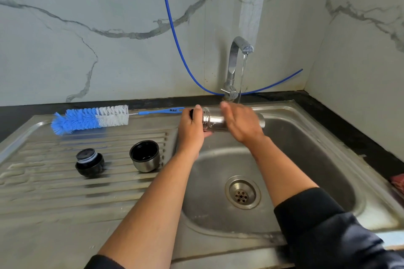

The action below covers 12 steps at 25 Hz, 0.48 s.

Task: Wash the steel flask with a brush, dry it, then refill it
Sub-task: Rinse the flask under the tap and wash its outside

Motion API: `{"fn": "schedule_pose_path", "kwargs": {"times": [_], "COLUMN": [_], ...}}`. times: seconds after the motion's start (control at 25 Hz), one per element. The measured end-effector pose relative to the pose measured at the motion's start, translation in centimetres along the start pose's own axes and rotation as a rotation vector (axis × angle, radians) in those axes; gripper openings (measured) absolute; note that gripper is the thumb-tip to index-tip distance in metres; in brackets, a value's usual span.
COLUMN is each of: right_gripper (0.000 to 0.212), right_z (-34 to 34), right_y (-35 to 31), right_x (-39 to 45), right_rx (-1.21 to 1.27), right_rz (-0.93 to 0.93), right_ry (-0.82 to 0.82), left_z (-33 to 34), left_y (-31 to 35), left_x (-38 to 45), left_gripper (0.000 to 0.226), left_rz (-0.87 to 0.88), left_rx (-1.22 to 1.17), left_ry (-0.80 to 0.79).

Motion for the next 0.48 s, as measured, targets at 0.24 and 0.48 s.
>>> {"fn": "schedule_pose_path", "kwargs": {"times": [0.24, 0.48], "right_gripper": [0.049, 0.055], "right_z": [-0.2, -0.8], "right_y": [-1.8, 0.3], "right_x": [0.2, -0.2], "right_rx": [-0.092, -0.013], "right_rz": [0.065, 0.261], "right_ry": [0.041, -0.068], "left_z": [0.4, 0.3], "left_y": [-0.2, -0.4], "left_x": [0.0, 0.0], "left_gripper": [0.02, 0.017], "left_rz": [-0.006, -0.04], "left_rx": [0.023, -0.026], "left_ry": [-0.004, 0.008]}}
Point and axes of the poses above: each hand's wrist, its own x-axis towards the middle knuckle, its own z-axis out of the palm, y = z × x, the point moved 1 cm from there along x, towards the middle knuckle, and after that the axes turned 7 degrees about -x, right-handed, at the moved point
